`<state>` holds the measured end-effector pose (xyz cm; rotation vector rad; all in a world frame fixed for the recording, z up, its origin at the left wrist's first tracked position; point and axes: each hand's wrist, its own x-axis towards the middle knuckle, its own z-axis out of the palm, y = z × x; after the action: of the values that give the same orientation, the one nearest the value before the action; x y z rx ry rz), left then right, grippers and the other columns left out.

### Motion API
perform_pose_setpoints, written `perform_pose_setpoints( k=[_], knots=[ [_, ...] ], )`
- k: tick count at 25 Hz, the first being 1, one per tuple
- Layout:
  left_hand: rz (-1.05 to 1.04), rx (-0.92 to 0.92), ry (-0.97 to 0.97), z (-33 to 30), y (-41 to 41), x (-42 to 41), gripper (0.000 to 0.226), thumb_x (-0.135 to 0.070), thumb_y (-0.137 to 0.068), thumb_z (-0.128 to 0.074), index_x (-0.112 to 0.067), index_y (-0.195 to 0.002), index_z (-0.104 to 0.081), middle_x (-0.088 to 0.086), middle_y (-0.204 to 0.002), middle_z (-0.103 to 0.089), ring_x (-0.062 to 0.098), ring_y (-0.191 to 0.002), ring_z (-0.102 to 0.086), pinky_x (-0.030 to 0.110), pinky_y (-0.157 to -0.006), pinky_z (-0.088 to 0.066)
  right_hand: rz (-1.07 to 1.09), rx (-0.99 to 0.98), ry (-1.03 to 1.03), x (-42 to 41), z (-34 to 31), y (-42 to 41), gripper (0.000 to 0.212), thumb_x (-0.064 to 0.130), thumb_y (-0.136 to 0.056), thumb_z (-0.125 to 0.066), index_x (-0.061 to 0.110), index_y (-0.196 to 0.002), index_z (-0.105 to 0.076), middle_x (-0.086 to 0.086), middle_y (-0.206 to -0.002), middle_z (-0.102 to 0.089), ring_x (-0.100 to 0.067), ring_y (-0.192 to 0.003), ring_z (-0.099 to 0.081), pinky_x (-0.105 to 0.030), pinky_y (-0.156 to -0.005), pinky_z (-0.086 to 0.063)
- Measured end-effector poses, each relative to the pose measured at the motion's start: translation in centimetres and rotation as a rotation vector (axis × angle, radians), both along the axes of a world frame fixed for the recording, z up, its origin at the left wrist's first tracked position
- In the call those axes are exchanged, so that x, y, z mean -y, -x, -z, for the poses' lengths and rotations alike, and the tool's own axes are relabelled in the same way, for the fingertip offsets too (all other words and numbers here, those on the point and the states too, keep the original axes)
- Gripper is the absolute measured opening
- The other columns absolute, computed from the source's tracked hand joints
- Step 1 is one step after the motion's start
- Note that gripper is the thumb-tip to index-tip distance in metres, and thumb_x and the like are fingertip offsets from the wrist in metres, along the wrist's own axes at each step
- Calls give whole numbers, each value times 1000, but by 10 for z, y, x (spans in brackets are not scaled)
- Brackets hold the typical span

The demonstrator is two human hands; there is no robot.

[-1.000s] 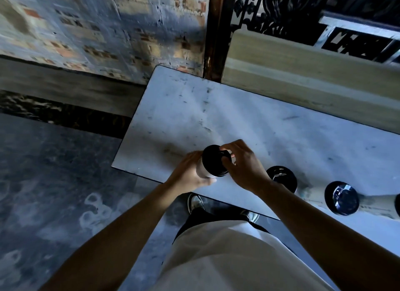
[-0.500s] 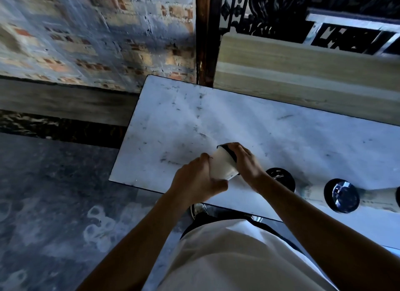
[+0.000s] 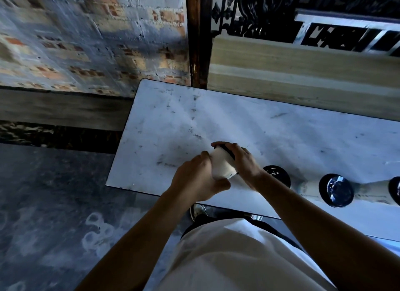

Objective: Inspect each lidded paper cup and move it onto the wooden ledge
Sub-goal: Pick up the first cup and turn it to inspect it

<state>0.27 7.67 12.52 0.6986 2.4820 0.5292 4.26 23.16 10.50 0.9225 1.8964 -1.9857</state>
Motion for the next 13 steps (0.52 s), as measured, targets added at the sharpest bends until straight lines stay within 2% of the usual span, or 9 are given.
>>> perform_pose_setpoints(
  k=[2,4,7,9,10,11,13],
  knots=[
    [32,-10,25,0,1,-4,61,-54,-69,-74,-13,-107,-50,-1,-95,-65,24,-78,-64,29,-61,-47,13,-1,29,-4,4,-3,46,42,-96,-40,27,-118,-77,-4,-127,-69,-27,-114,-64,-40,-99,-51],
    [29,-4,2,-1,1,-8,65,-64,-73,-70,-14,-108,-49,0,-97,-67,25,-81,-66,31,-61,-47,93,-29,116,-8,8,-5,48,53,-94,-46,25,-121,-74,-5,-131,-70,-28,-119,-64,-44,-107,-48],
    [-129,207,-115,-5,4,-16,64,-75,-84,-53,-18,-112,-48,1,-95,-67,20,-79,-66,32,-60,-48,329,-64,322,-13,9,-4,57,54,-98,-45,12,-130,-68,-15,-134,-69,-32,-126,-62,-47,-115,-44],
    [-295,391,-244,-4,6,-21,59,-71,-93,-42,-16,-113,-51,3,-95,-66,15,-79,-65,30,-59,-44,410,-86,429,-14,9,-5,58,42,-102,-40,1,-136,-62,-21,-128,-67,-33,-119,-61,-44,-107,-46],
    [-350,415,-304,-4,4,-23,61,-69,-96,-37,-13,-113,-53,1,-92,-64,15,-80,-65,28,-59,-42,423,-99,476,-15,8,-6,57,36,-100,-39,-2,-136,-61,-22,-120,-66,-33,-112,-62,-43,-101,-47],
    [-391,422,-363,-5,0,-26,64,-68,-97,-34,-8,-109,-56,0,-87,-62,19,-82,-66,29,-59,-42,420,-122,520,-15,6,-7,54,29,-97,-36,-3,-128,-65,-21,-109,-67,-32,-103,-65,-41,-94,-49],
    [-486,441,-465,-6,-8,-31,69,-66,-100,-32,-3,-100,-60,7,-86,-65,28,-87,-69,36,-64,-50,398,-139,580,-11,2,-13,46,22,-91,-29,5,-99,-71,-16,-86,-68,-29,-83,-67,-36,-77,-51]
  ],
)
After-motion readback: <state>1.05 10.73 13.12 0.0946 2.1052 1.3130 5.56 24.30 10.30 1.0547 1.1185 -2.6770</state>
